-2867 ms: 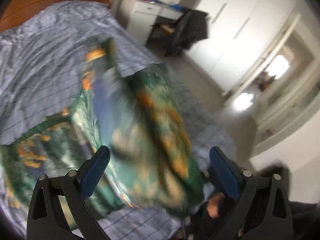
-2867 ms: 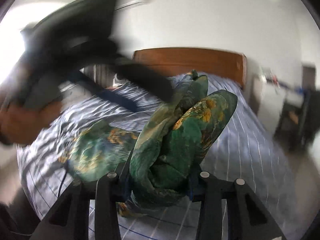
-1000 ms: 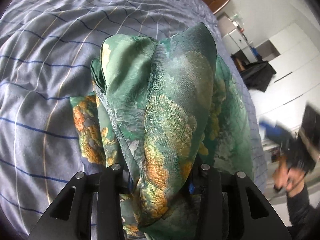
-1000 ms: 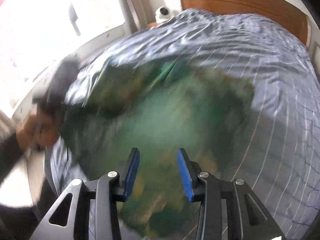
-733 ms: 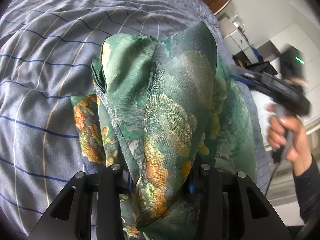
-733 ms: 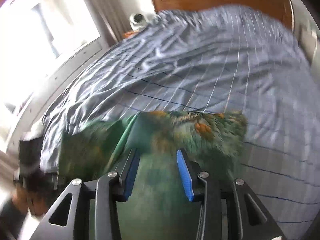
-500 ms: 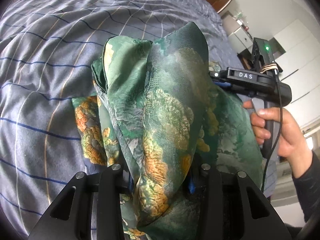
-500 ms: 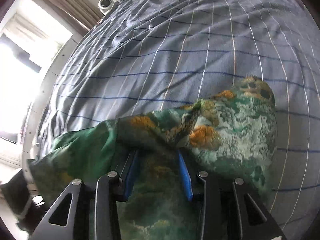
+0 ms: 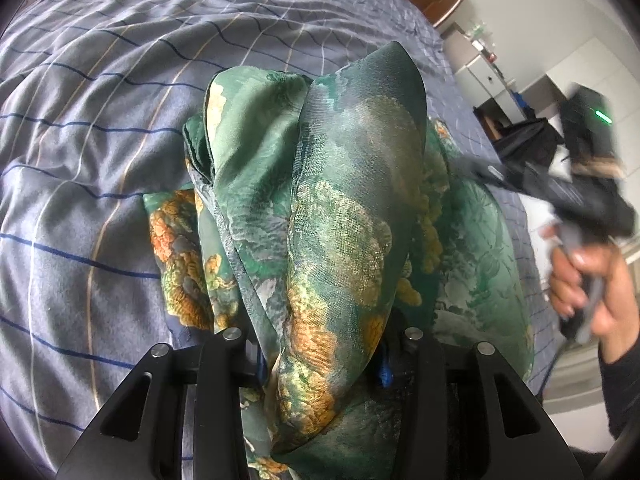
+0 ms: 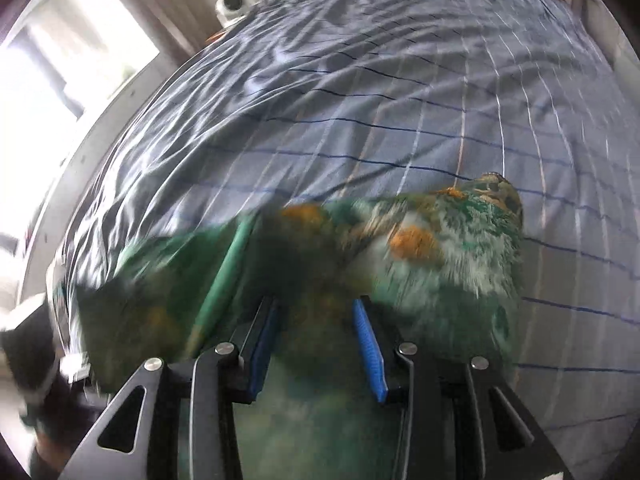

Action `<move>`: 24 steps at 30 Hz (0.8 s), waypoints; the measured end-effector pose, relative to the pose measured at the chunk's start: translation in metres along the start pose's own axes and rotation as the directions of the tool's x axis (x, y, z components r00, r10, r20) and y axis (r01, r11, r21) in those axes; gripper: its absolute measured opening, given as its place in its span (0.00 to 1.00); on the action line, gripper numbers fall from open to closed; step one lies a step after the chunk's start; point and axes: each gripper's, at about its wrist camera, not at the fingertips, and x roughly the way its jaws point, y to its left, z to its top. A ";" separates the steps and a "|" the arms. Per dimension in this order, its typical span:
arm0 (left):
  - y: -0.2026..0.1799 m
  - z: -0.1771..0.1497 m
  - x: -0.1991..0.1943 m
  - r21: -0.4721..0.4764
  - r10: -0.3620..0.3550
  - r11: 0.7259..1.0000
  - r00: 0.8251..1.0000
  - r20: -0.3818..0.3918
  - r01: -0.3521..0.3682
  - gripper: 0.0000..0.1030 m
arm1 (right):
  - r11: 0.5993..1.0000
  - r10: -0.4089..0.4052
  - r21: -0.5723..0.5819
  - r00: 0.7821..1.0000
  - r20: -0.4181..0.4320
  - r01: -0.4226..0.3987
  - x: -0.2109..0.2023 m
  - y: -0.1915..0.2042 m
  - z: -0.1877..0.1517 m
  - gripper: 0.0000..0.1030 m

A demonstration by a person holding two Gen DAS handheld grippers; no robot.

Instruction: Fold large clothes

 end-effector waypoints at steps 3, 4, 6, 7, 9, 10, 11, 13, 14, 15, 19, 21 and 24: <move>0.000 -0.002 0.000 0.001 -0.005 1.000 1.000 0.003 0.005 0.40 | 0.988 -0.003 -0.155 0.999 0.042 0.009 -0.037 0.033 -0.033 0.39; 0.001 -0.002 -0.001 0.001 -0.008 1.000 1.000 0.004 0.008 0.40 | 0.981 0.003 -0.193 0.998 0.058 0.008 -0.048 0.044 -0.049 0.39; 0.002 -0.002 -0.001 0.002 -0.011 1.000 1.000 0.003 0.011 0.40 | 0.973 0.042 -0.230 0.995 0.086 -0.021 -0.066 0.063 -0.079 0.39; 0.002 -0.002 -0.001 0.001 -0.011 1.000 1.000 0.003 0.011 0.40 | 0.970 0.059 -0.242 0.993 0.098 -0.034 -0.071 0.072 -0.091 0.39; 0.001 -0.002 -0.001 0.000 -0.009 1.000 1.000 0.003 0.009 0.40 | 0.956 0.108 -0.286 0.985 0.135 -0.065 -0.079 0.096 -0.121 0.39; 0.002 -0.002 -0.001 0.000 -0.009 1.000 1.000 0.003 0.009 0.40 | 0.948 0.121 -0.312 0.981 0.149 -0.070 -0.078 0.107 -0.134 0.39; 0.002 -0.002 -0.001 0.002 -0.009 1.000 1.000 0.002 0.009 0.40 | 0.940 0.116 -0.335 0.982 0.150 -0.060 -0.073 0.115 -0.142 0.39; 0.002 -0.003 -0.001 0.007 -0.002 1.000 1.000 -0.007 0.002 0.40 | 0.927 0.083 -0.373 0.991 0.108 -0.037 -0.047 0.129 -0.158 0.39; 0.003 -0.003 -0.001 0.005 -0.007 1.000 1.000 -0.013 0.007 0.41 | 0.931 0.067 -0.363 0.993 0.099 -0.026 -0.035 0.128 -0.163 0.40; 0.006 -0.002 -0.001 -0.008 -0.030 1.000 0.999 -0.022 0.030 0.41 | 0.936 0.063 -0.352 0.994 0.090 -0.027 -0.025 0.126 -0.165 0.40; 0.024 0.005 -0.015 -0.118 -0.145 0.984 0.987 -0.069 0.136 0.48 | 0.941 0.073 -0.335 0.994 0.076 -0.043 -0.008 0.115 -0.167 0.40; 0.022 0.006 -0.036 -0.110 -0.124 0.987 0.991 -0.039 0.119 0.59 | 0.933 0.061 -0.359 0.995 0.077 -0.029 -0.008 0.118 -0.168 0.40; 0.010 0.002 -0.057 -0.049 -0.054 0.997 0.998 0.016 0.055 0.69 | 0.930 0.047 -0.368 0.995 0.085 -0.013 -0.005 0.120 -0.168 0.40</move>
